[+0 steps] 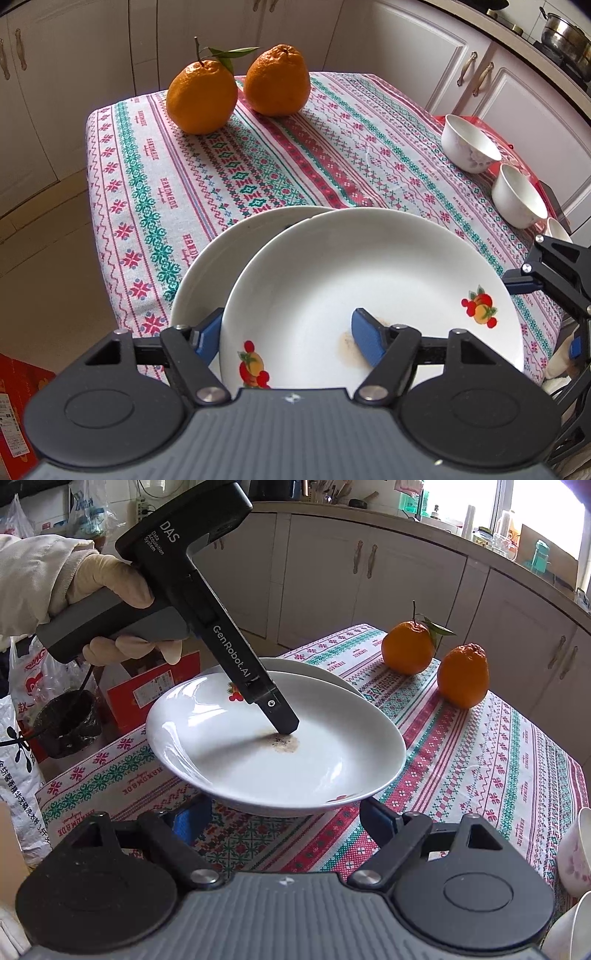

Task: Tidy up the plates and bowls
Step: 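Carry the held plate over the plate stack and lower it on top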

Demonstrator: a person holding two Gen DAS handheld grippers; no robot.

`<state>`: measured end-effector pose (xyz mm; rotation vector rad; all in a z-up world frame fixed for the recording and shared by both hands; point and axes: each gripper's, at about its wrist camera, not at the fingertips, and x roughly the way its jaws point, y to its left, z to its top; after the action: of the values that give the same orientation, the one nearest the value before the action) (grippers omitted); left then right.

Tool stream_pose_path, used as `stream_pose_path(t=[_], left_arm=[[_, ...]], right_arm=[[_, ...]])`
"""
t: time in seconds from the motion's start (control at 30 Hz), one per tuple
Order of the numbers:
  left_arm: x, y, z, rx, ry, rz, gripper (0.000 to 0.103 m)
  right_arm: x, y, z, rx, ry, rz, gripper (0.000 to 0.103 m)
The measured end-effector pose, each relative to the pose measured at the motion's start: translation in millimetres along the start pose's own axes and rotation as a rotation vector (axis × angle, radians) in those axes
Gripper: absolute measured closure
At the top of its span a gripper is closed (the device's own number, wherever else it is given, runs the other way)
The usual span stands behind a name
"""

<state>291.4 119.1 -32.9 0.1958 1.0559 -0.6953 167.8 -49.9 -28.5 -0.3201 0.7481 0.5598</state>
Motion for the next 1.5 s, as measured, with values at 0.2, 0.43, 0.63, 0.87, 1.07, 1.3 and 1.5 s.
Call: stream_pose_path(t=[0.2,0.43,0.63,0.87,1.07,1.3,1.5], left_arm=[[-1,1,1,0.009,0.009,0.006,0.031],[1,-2,2,0.027,0.018,0.009,0.027],[3,-3,6,0.037,0.023,0.015,0.025],[1,-5,8,0.053,0.028,0.031,0.025],[-2,-3,11,0.057,0.018,0.039,0.025],[-4,-3,11,0.062,0.005,0.05,0.024],[-9,-2,14,0.069,-0.017,0.069,0.023]], right_arm=[[2,0,0,-0.003,-0.003,0.006,0.013],[0,-1,-1,0.005,-0.013,0.011,0.013],[-4,-1,-2,0.015,-0.024,0.022,0.013],[-3,-1,-3,0.007,-0.031,0.024,0.012],[-1,-1,-3,0.011,-0.034,0.029,0.012],[4,-1,-2,0.004,-0.025,0.026,0.012],[10,-1,-1,0.005,-0.016,0.03,0.012]])
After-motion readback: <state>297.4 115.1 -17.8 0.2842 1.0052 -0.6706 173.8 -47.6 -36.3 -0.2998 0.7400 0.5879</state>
